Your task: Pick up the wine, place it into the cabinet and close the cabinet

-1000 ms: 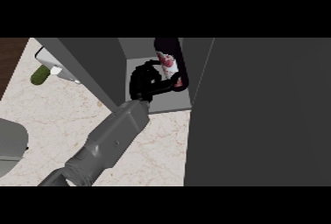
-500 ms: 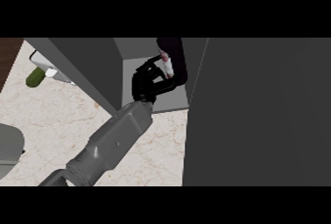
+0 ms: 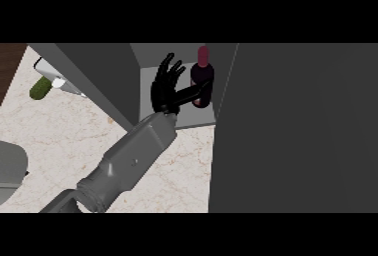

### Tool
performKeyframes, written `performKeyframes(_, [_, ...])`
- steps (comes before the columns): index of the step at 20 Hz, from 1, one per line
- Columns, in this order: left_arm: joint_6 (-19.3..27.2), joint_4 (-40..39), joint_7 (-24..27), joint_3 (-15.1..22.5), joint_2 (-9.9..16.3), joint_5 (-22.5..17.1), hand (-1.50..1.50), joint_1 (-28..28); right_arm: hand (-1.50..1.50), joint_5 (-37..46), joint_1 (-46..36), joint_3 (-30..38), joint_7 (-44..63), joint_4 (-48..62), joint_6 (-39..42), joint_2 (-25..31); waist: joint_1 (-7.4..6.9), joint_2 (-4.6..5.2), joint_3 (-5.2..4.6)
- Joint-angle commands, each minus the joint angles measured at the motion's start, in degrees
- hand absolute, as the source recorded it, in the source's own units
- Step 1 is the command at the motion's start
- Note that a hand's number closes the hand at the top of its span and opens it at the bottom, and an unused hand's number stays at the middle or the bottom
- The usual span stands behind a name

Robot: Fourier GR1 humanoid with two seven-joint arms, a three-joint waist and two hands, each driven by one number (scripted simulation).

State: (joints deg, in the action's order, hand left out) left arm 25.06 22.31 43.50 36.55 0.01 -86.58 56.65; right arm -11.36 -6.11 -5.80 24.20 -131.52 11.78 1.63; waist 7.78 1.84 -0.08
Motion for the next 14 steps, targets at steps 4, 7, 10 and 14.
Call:
performKeyframes(4, [2.4,-3.2,0.7,3.7,0.0,-0.4,-1.5,2.3,-1.5,-2.6,0.4,1.6,0.4,-0.6,1.2,1.2,0.01,0.13,0.04])
performKeyframes(7, [3.4,-4.7,-1.0,6.4,0.0,2.0,-1.5,5.4,-1.5,1.1,-1.1,-0.3,0.3,0.6,-1.0,-0.5,-1.9,-0.27,0.02])
performKeyframes(10, [3.7,-3.7,1.3,8.6,0.0,2.3,-1.5,3.7,-1.5,0.0,-1.9,-0.2,0.0,0.8,-0.5,-0.5,-0.84,0.04,0.01])
performKeyframes(14, [5.1,-1.7,3.3,9.1,0.0,1.3,-1.5,3.8,-1.5,0.7,-3.1,-0.9,2.7,-0.1,-1.9,-0.6,-1.22,-0.28,-0.03])
